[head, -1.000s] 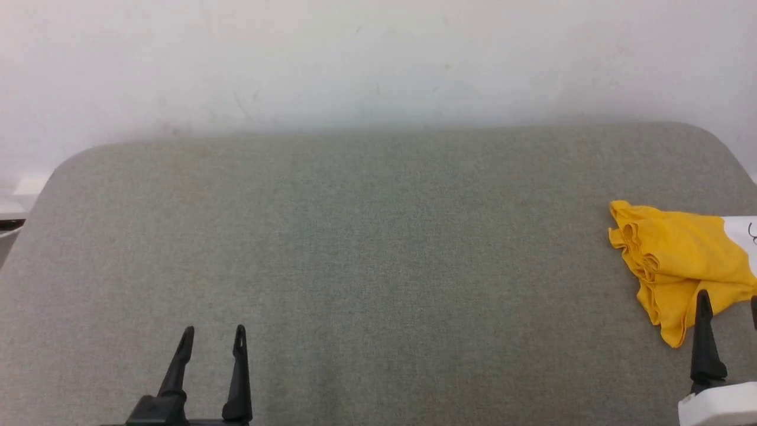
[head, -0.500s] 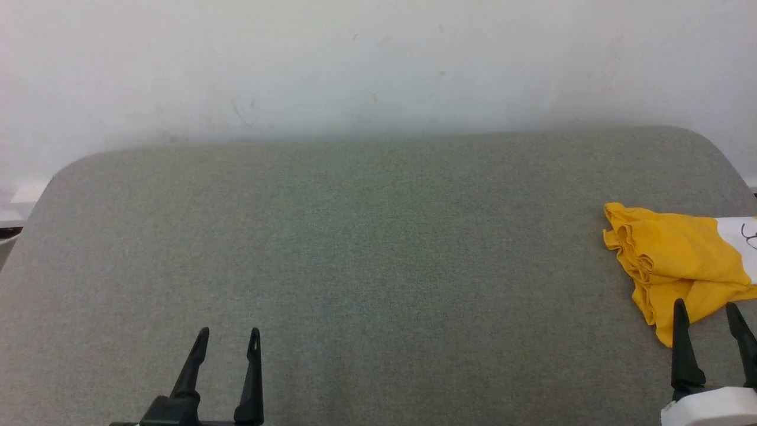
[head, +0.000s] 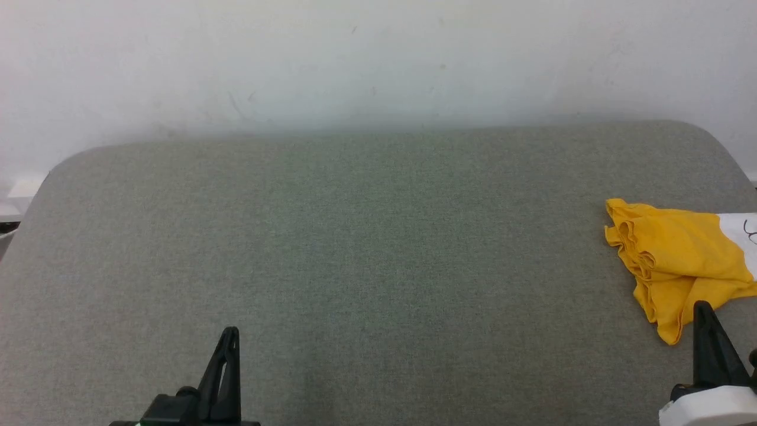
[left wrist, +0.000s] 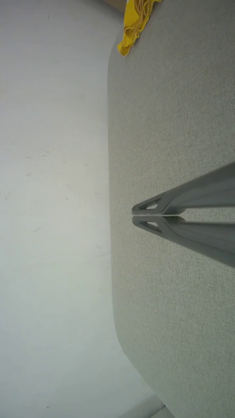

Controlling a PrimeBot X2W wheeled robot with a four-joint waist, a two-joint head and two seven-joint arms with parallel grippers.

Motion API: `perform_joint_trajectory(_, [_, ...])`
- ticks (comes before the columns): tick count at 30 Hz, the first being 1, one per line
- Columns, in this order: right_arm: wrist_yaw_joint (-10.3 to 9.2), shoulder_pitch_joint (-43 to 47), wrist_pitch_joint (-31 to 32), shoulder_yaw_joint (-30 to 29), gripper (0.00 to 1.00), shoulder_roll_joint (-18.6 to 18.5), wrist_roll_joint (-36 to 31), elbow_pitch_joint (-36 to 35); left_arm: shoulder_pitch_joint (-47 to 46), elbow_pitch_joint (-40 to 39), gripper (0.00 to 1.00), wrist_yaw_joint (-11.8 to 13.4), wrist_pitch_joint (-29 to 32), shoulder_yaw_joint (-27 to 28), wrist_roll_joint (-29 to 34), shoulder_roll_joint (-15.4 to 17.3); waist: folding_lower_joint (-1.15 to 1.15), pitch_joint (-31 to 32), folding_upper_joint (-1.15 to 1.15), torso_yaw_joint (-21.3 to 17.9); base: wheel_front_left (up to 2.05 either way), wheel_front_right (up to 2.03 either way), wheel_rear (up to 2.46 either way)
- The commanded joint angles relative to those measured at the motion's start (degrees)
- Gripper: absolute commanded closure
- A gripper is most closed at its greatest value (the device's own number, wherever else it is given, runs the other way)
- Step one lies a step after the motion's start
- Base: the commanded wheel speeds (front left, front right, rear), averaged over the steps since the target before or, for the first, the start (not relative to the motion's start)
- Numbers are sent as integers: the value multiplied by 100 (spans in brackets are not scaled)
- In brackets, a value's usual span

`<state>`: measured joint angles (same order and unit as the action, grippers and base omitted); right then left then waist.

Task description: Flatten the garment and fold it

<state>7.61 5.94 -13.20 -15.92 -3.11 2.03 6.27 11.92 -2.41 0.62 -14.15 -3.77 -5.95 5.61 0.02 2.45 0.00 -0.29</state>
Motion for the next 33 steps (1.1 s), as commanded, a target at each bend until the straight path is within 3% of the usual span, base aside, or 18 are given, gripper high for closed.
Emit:
perform_joint_trajectory(1, [-1, -28, 21, 54, 100, 2, -10, -27, -54, 12, 100, -3, 20, 16, 27, -12, 0, -3, 0, 0, 0, 0, 0])
perform_joint_trajectory(33, [-4, -176, 359, 454, 100, 8, -60, -183, -350, 71, 100, -18, 383, 110, 175, -80, -1, -66, 0, 8, 0, 0, 0])
